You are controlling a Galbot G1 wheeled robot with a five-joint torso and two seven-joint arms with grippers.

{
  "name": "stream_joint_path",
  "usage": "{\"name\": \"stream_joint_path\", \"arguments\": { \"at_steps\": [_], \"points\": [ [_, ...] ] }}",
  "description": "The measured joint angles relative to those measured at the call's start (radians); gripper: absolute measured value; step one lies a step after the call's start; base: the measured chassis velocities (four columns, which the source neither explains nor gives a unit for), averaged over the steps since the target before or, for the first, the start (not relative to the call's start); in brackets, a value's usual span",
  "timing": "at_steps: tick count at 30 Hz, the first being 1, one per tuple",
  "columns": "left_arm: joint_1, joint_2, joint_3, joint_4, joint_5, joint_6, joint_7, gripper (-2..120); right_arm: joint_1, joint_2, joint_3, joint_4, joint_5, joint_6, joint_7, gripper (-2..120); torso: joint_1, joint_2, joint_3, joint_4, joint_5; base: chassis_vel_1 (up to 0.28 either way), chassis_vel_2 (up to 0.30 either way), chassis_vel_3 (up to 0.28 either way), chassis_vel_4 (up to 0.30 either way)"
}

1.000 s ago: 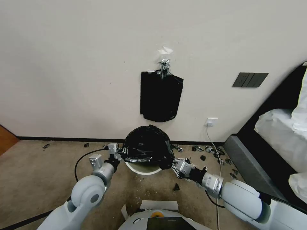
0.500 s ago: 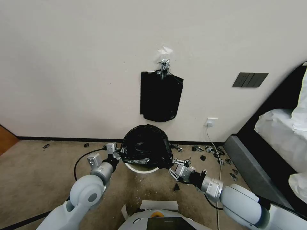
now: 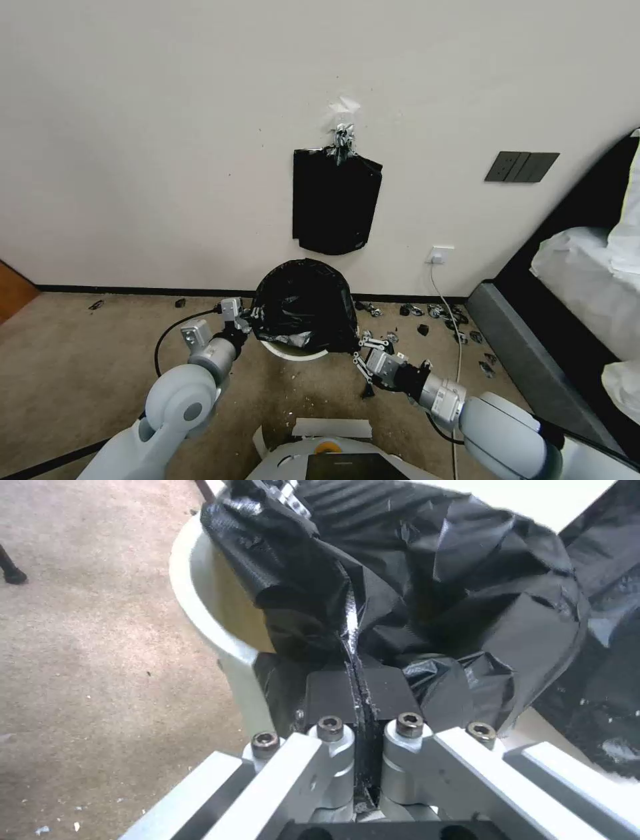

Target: Place a trash bag onto the trash bin.

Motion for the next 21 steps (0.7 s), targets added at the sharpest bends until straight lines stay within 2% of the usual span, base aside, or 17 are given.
{"name": "stream_joint_path", "arguments": {
  "at_steps": [2,6,7,11,15,21],
  "points": [
    [-0.006,0.0,0.002,0.0,-0.014,0.003,-0.013,1,-0.005,0.001,0.0,0.0,-0.004,0.012,-0.004,0,0.0,0.0,0.0,0.0,0.0,0.0,0.0,0.0,0.0],
    [-0.044,0.005,0.014,-0.024,-0.132,0.019,-0.098,1,-0.013,0.014,-0.015,-0.024,-0.047,0.091,-0.042,0,0.0,0.0,0.0,-0.0001,0.0,0.0,0.0,0.0,0.0],
    [-0.044,0.005,0.014,-0.024,-0.132,0.019,-0.098,1,-0.013,0.014,-0.015,-0.024,-0.047,0.091,-0.042,0,0.0,0.0,0.0,-0.0001,0.0,0.0,0.0,0.0,0.0],
    [-0.061,0.009,0.014,-0.064,-0.279,0.049,-0.194,1,0.021,0.043,-0.046,-0.103,-0.161,0.153,-0.069,0,0.0,0.0,0.0,0.0,0.0002,0.0,0.0,0.0,0.0],
    [-0.052,0.011,0.007,-0.076,-0.31,0.064,-0.224,1,0.036,0.061,-0.052,-0.165,-0.234,0.183,-0.069,0,0.0,0.0,0.0,0.0,0.0003,0.0,0.0,0.0,0.0],
    [-0.047,0.004,0.006,-0.09,-0.341,0.071,-0.257,1,0.041,0.077,-0.064,-0.223,-0.267,0.203,-0.07,0,0.0,0.0,0.0,-0.0001,0.0001,0.0,0.0,0.0,0.0]
  ]
}}
